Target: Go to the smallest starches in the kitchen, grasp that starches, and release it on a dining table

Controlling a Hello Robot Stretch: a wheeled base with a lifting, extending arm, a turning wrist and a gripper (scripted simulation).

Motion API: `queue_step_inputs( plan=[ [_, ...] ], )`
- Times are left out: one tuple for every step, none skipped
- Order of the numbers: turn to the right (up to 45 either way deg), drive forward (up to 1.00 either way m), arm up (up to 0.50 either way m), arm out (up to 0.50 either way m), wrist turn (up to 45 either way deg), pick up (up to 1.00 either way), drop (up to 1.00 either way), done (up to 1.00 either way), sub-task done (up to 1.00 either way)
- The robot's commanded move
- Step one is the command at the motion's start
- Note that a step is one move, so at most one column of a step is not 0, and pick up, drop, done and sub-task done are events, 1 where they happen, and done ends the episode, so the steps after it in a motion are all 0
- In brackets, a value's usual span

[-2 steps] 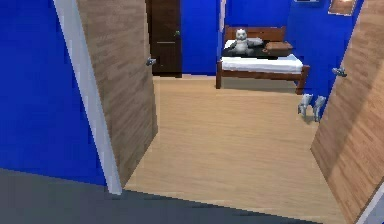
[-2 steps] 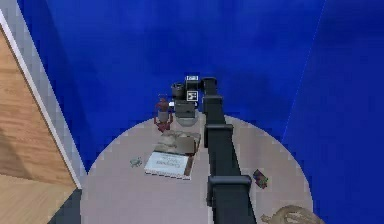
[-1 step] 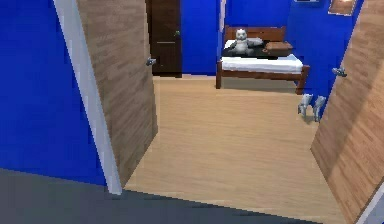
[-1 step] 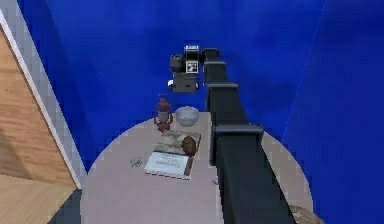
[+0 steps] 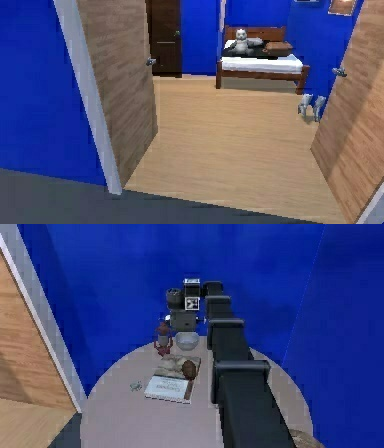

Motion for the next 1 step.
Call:
queue_step_inputs(
  plan=[
    [0.0, 0.00, 0.00, 0.00, 0.0, 0.00, 0.00, 1.00, 0.00]
  ],
)
